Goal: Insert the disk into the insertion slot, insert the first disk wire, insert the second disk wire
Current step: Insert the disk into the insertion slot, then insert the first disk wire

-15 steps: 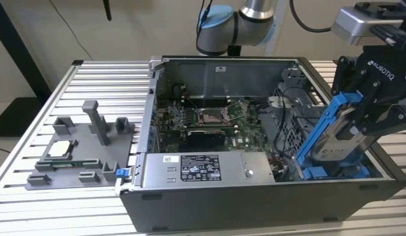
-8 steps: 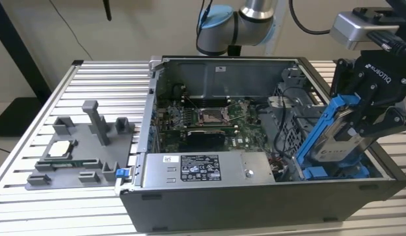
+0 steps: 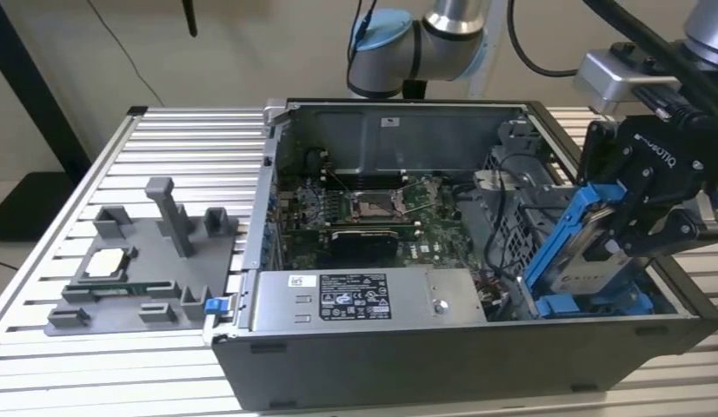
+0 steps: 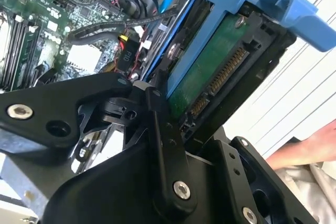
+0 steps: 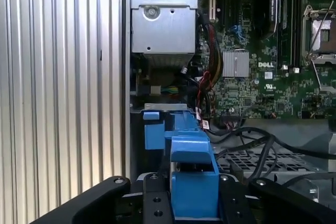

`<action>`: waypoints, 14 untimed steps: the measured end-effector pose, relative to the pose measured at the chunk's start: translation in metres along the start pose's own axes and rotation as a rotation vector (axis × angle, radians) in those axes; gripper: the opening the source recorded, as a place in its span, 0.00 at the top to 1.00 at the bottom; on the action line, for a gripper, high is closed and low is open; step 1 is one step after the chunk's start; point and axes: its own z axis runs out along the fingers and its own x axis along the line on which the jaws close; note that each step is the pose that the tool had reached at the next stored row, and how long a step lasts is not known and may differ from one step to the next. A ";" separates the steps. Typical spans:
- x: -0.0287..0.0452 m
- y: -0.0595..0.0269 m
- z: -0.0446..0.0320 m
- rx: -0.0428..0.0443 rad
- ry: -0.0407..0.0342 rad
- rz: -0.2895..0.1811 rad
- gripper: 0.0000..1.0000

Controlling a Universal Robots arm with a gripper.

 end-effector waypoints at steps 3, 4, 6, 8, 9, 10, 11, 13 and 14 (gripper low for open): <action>0.0001 -0.0004 0.0051 0.0000 -0.0003 0.000 1.00; 0.0001 -0.0005 0.0056 0.0000 -0.0004 0.000 1.00; 0.0001 -0.0005 0.0055 0.0000 -0.0003 0.000 1.00; 0.0001 -0.0005 0.0055 0.0000 -0.0002 0.000 1.00; 0.0000 -0.0007 0.0056 0.0003 -0.0006 0.000 1.00; 0.0001 -0.0007 0.0056 0.0001 -0.0004 0.000 0.00; 0.0001 -0.0007 0.0057 0.0000 -0.0004 0.000 0.00; 0.0001 -0.0007 0.0057 0.0000 -0.0003 0.000 0.00; 0.0001 -0.0006 0.0056 0.0000 -0.0005 0.000 0.00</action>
